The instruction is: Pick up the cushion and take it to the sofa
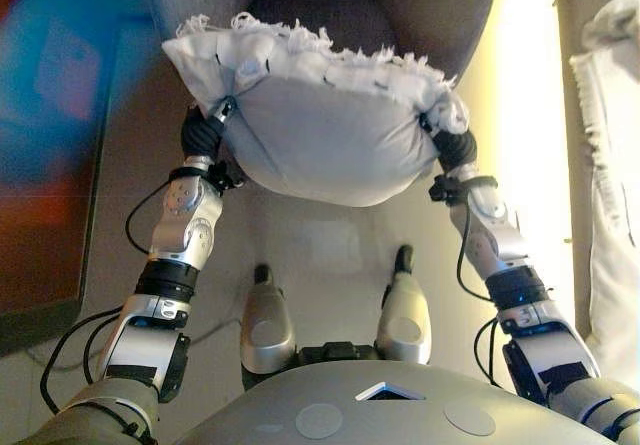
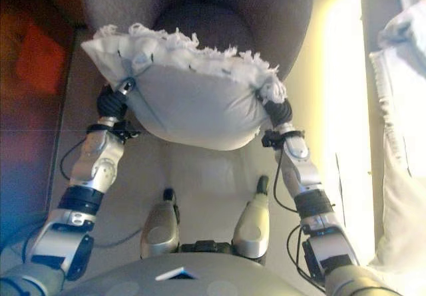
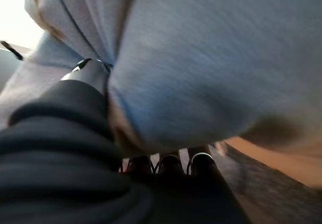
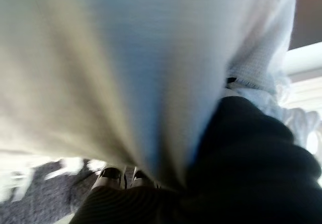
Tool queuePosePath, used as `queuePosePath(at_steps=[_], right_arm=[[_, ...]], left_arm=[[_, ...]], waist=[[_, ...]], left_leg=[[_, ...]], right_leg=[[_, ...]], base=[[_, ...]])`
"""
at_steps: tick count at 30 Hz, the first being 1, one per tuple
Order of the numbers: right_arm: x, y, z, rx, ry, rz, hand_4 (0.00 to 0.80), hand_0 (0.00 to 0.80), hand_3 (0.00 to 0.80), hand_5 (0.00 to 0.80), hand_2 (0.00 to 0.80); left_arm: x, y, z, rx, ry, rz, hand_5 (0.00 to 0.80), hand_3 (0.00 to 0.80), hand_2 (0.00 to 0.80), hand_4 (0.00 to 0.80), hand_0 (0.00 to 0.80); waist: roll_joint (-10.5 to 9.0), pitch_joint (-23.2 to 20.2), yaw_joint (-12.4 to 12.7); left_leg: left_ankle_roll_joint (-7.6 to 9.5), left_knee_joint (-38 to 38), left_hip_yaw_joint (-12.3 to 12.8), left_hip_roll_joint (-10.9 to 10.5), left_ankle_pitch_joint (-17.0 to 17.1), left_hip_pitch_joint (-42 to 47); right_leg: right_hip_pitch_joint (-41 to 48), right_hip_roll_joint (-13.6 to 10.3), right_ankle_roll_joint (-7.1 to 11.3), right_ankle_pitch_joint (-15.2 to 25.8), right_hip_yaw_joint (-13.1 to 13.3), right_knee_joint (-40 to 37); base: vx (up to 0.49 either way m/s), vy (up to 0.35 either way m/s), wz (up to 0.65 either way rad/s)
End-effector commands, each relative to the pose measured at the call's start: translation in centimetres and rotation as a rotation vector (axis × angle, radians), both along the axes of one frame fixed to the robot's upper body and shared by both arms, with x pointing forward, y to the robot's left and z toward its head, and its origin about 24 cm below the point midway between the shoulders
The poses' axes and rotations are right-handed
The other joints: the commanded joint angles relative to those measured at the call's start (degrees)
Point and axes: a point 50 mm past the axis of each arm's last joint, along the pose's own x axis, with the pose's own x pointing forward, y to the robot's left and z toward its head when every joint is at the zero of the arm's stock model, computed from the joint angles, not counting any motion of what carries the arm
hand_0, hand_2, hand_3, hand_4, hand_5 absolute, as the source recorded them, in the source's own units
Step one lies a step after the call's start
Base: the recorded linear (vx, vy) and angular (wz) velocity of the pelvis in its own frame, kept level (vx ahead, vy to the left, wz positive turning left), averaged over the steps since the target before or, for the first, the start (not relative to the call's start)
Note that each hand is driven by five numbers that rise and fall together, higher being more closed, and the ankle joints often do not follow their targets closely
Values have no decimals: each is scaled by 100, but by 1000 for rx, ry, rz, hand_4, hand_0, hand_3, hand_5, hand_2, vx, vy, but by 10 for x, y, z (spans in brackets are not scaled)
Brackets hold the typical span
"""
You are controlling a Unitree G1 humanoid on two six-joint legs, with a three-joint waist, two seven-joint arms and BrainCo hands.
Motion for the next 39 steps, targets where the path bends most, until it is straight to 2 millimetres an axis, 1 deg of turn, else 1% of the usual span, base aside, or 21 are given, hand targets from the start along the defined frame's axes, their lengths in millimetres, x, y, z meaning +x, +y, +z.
queuePosePath(at_steps=[1,6,8,10,12,13,15,17,20,21,22,23,25,27,29,31,34,35,37,38,39], right_arm=[[-2,19,17,93,-110,86,800,800,800,800,800],[-2,19,11,140,-76,52,800,800,800,800,800],[4,22,16,133,-88,52,800,800,800,800,800],[9,21,20,119,-97,38,800,800,800,800,800],[14,19,23,117,-104,26,800,800,800,800,800],[16,17,23,115,-101,15,800,800,800,800,800],[16,16,23,118,-97,16,800,800,800,800,800],[14,15,22,126,-94,29,800,800,800,800,800],[10,10,17,130,-83,37,800,800,800,800,800],[9,7,15,130,-77,35,800,800,800,800,800],[9,6,15,130,-73,34,800,800,800,800,800],[9,3,14,132,-66,28,800,800,800,800,800],[10,-1,15,131,-60,27,800,800,800,800,800],[10,-4,14,131,-49,23,800,800,800,800,800],[7,-7,13,133,-44,18,800,800,800,800,800],[6,-9,13,128,-44,25,800,800,800,800,800],[8,-10,16,108,-55,48,800,800,800,800,800],[10,-8,18,104,-59,61,800,800,800,800,800],[12,-4,20,106,-57,79,800,800,800,800,800],[13,-2,22,104,-58,94,800,800,800,800,800],[12,0,22,102,-56,101,800,800,800,800,800]], left_arm=[[2,-24,25,-12,-144,-134,800,800,800,800,800],[1,-23,19,0,-104,-130,800,800,800,800,800],[8,-23,23,2,-99,-123,800,800,800,800,800],[13,-28,26,-6,-102,-143,800,800,800,800,800],[18,-36,28,21,-105,-170,800,800,800,800,800],[20,-40,28,44,-104,-188,800,800,800,800,800],[22,-43,27,54,-96,-193,800,800,800,800,800],[21,-43,24,45,-90,-188,800,800,800,800,800],[20,-49,20,42,-79,-214,800,800,800,800,800],[19,-52,19,49,-70,-225,800,800,800,800,800],[19,-53,18,53,-68,-230,800,800,800,800,800],[19,-55,18,68,-66,-241,800,800,800,800,800],[22,-58,19,67,-67,-243,800,800,800,800,800],[23,-60,19,46,-65,-242,800,800,800,800,800],[22,-61,17,39,-60,-250,800,800,800,800,800],[20,-61,16,45,-56,-254,800,800,800,800,800],[19,-59,16,30,-63,-243,800,800,800,800,800],[18,-56,17,27,-65,-234,800,800,800,800,800],[16,-51,15,18,-59,-214,800,800,800,800,800],[14,-48,14,18,-58,-198,800,800,800,800,800],[14,-47,14,11,-56,-191,800,800,800,800,800]], waist=[[118,-914,83],[69,-979,130],[64,-1004,157],[56,-1033,169],[76,-1046,162],[106,-1049,137],[159,-1021,102],[187,-998,21],[105,-1003,-158],[55,-995,-243],[50,-976,-282],[-17,-972,-420],[-20,-942,-588],[15,-921,-741],[20,-926,-866],[-17,-955,-897],[-18,-1058,-906],[1,-1125,-889],[90,-1193,-910],[154,-1229,-948],[182,-1247,-978]], left_leg=[[801,-907,204,-421,720,278],[816,-1007,270,-486,663,546],[860,-979,296,-590,621,580],[920,-932,264,-706,579,555],[991,-893,187,-791,571,524],[1052,-874,108,-843,575,521],[1140,-837,62,-906,552,569],[1198,-862,26,-960,537,667],[1228,-896,-35,-1147,472,868],[1223,-895,-73,-1214,385,978],[1220,-887,-92,-1222,334,1037],[1234,-907,-131,-1312,201,1196],[1266,-916,-232,-1348,65,1388],[1307,-931,-290,-1326,-62,1596],[1348,-947,-346,-1324,-203,1835],[1393,-889,-350,-1338,-327,1926],[1319,-706,-292,-1242,-210,1962],[1248,-635,-215,-1149,-105,1989],[1071,-407,-153,-938,248,2060],[899,-130,-111,-754,662,2047],[770,132,-97,-633,938,2009]], right_leg=[[327,-224,181,505,-58,-43],[433,-330,230,829,-158,19],[475,-416,241,981,-201,111],[469,-472,241,1129,-114,298],[423,-439,200,1193,75,632],[370,-349,147,1207,216,917],[210,-203,74,1188,355,1420],[105,82,-26,1014,477,1620],[56,506,-101,838,479,1185],[14,667,-103,742,475,837],[20,725,-102,713,459,705],[-145,884,-74,689,517,217],[-265,1073,-59,726,616,-254],[-410,1216,-54,817,686,-482],[-615,1337,-80,891,625,-572],[-614,1351,-125,877,590,-440],[-442,1389,-208,756,532,-407],[-376,1399,-249,664,440,-317],[-323,1498,-364,448,402,-171],[-286,1604,-485,266,460,-34],[-257,1667,-560,192,502,18]], base=[[138,-5,-12],[79,6,-8],[34,46,-9],[27,67,0],[45,111,5],[74,153,11],[104,198,15],[144,172,4],[260,69,24],[279,0,24],[405,18,38],[378,36,62],[408,50,81],[359,44,38],[351,19,0],[301,-41,18],[281,-92,44],[280,-109,31],[261,-105,16],[227,-101,8],[266,-124,-2]])
